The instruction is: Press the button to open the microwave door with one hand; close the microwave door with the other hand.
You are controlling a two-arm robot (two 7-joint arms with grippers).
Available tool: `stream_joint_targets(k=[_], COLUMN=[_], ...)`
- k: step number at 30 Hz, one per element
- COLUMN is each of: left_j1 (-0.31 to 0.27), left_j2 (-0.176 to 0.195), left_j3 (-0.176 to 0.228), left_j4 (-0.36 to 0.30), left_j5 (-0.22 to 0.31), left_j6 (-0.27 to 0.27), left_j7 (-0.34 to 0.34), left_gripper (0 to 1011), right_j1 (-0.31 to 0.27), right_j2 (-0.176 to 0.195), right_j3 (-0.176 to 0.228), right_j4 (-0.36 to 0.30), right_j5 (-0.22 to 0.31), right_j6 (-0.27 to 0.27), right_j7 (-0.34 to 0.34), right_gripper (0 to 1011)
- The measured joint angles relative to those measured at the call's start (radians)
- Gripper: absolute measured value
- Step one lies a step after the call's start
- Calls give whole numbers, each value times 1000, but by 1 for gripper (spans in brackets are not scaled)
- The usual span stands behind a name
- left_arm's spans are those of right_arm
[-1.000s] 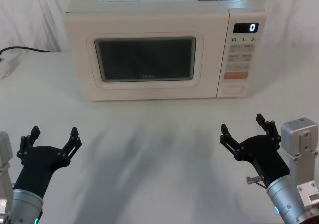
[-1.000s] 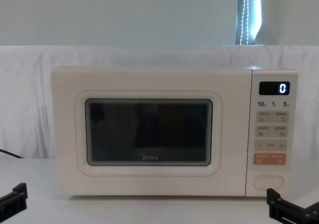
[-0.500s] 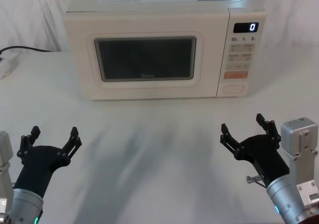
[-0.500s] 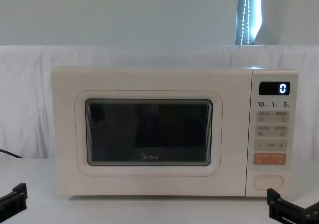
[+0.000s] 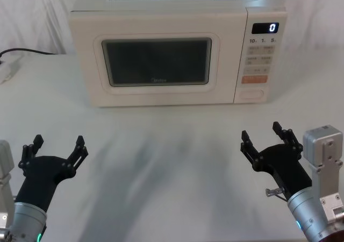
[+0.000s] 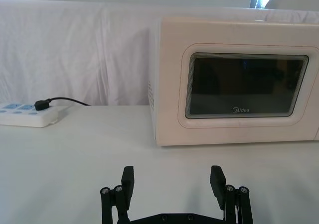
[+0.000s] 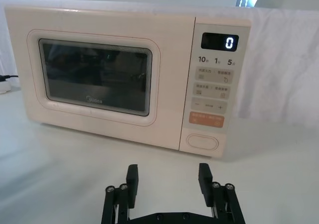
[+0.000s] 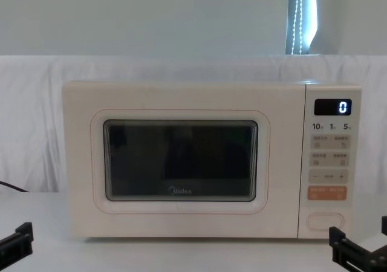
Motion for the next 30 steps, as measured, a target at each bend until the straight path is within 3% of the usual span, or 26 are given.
stream_joint_targets(k=[25, 30], left_j1=[0, 0], left_j2=[0, 0], left_j3=[0, 0], left_j4=[0, 0], left_j5=[0, 0], left_j6=[0, 0], left_j7=[0, 0], left_gripper=[1001, 1001], right_j1=[0, 0], right_j2=[0, 0], right_j3=[0, 0], right_j4=[0, 0], right_j5=[0, 0], right_j6=[0, 0], right_j7=[0, 0], right_gripper=[46, 0])
